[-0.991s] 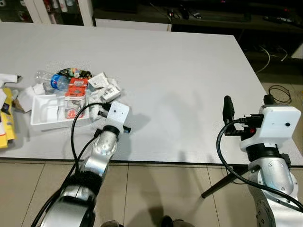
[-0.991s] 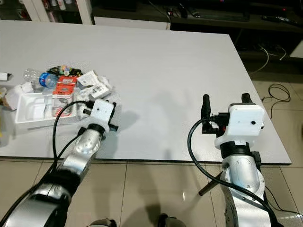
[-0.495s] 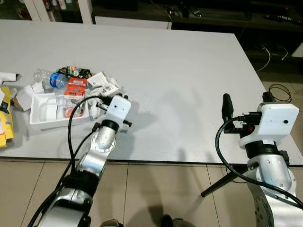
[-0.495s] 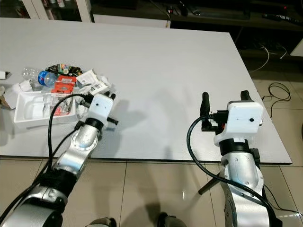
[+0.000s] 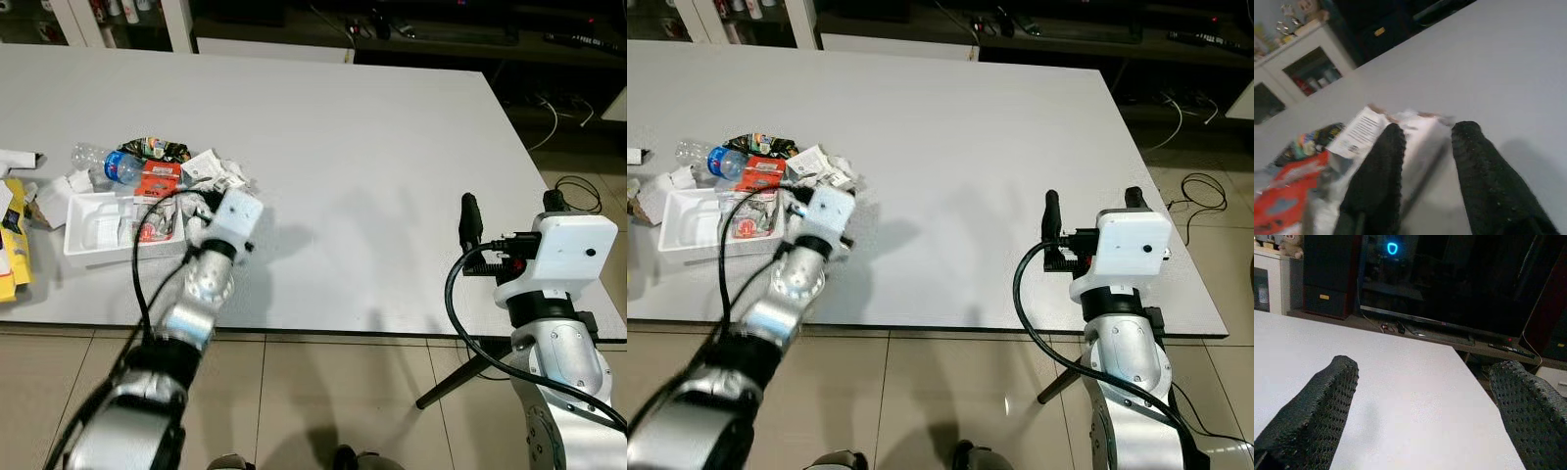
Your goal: Picking trash to rubbish bin
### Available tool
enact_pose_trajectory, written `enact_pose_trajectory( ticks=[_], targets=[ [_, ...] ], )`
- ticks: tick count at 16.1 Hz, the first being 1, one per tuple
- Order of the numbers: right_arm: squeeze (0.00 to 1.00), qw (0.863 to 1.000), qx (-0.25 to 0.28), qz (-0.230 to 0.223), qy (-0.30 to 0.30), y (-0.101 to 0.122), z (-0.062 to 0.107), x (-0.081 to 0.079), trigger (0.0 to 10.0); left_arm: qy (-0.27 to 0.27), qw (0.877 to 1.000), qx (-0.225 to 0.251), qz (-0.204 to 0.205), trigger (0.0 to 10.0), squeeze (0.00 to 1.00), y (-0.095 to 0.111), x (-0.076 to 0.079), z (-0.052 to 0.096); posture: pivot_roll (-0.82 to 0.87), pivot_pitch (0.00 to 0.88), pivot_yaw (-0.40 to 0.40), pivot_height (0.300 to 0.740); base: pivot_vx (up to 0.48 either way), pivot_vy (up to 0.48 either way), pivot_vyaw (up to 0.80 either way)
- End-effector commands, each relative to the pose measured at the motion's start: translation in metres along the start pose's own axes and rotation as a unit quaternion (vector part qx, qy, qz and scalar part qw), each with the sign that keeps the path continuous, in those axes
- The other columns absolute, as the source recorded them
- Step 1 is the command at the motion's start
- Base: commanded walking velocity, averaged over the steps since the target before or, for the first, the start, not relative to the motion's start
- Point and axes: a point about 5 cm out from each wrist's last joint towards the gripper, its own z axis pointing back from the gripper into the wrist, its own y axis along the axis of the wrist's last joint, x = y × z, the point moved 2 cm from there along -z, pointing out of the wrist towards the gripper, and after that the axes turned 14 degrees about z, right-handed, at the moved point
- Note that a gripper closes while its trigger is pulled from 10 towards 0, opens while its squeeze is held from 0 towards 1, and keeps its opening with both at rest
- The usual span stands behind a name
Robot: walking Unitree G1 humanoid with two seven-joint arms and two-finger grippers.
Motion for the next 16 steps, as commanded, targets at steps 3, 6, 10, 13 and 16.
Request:
enact_pose_trajectory(
  ticks=[3, 6, 10, 13, 16],
  targets=[
    [0.0, 1.0, 0.002, 0.006, -0.004, 0.0, 0.0, 0.003, 10.0, 0.021, 1.0, -0.006, -0.009, 10.0, 1.0, 0.003, -0.006, -0.005, 0.12, 0.105, -0.056, 0.74, 0.0, 0.0, 0.0],
    [0.0, 1.0, 0.004, 0.005, -0.003, 0.0, 0.0, 0.002, 10.0, 0.032, 0.999, -0.01, -0.015, 10.0, 1.0, 0.0, -0.008, -0.006, 0.12, 0.105, -0.056, 0.74, 0.0, 0.0, 0.0],
    [0.0, 1.0, 0.004, 0.004, -0.002, 0.0, -0.001, 0.001, 10.0, 0.048, 0.998, -0.021, -0.032, 10.0, 1.0, -0.002, -0.018, -0.008, 0.13, 0.104, -0.055, 0.74, 0.0, 0.0, 0.0],
    [0.0, 1.0, 0.003, 0.002, -0.002, 0.0, -0.001, 0.0, 10.0, 0.059, 0.997, -0.037, -0.041, 10.0, 1.0, -0.006, -0.027, -0.011, 0.13, 0.107, -0.055, 0.74, 0.0, 0.0, 0.0],
    [0.0, 1.0, 0.003, 0.001, -0.002, -0.001, -0.001, 0.0, 10.0, 0.062, 0.994, -0.078, -0.039, 10.0, 1.0, -0.018, -0.03, -0.01, 0.13, 0.11, -0.053, 0.74, 0.0, 0.0, 0.0]
  ],
)
